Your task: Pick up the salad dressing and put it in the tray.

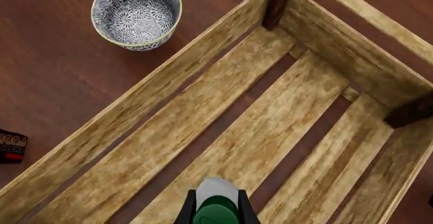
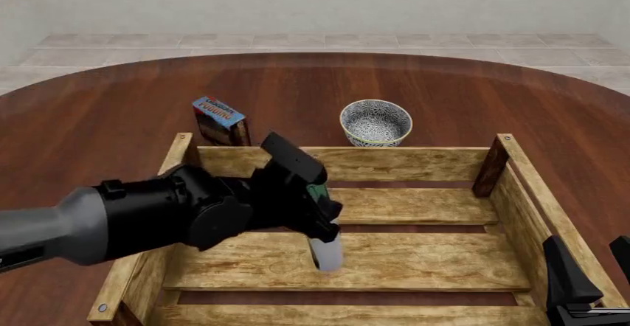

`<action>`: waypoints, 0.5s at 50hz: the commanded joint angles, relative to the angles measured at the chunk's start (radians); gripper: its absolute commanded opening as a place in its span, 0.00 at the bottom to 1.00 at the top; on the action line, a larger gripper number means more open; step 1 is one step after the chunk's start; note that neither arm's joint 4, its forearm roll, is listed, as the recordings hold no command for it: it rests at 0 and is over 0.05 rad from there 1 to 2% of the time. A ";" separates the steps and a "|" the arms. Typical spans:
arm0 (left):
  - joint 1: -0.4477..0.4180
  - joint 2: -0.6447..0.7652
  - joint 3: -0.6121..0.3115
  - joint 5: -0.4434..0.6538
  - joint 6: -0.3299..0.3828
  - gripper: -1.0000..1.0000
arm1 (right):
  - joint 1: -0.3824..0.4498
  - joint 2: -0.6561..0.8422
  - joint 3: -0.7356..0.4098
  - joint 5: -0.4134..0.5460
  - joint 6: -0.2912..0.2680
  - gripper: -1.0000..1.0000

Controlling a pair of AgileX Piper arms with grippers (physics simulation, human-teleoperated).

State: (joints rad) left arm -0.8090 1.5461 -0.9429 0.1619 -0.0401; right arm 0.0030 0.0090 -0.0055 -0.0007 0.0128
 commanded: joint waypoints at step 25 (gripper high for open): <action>-0.008 0.098 0.020 -0.069 -0.027 0.00 | 0.000 0.000 0.000 0.000 0.000 1.00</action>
State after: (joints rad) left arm -0.8164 1.6217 -0.9298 0.1078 -0.0747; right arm 0.0030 0.0090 -0.0055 -0.0007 0.0128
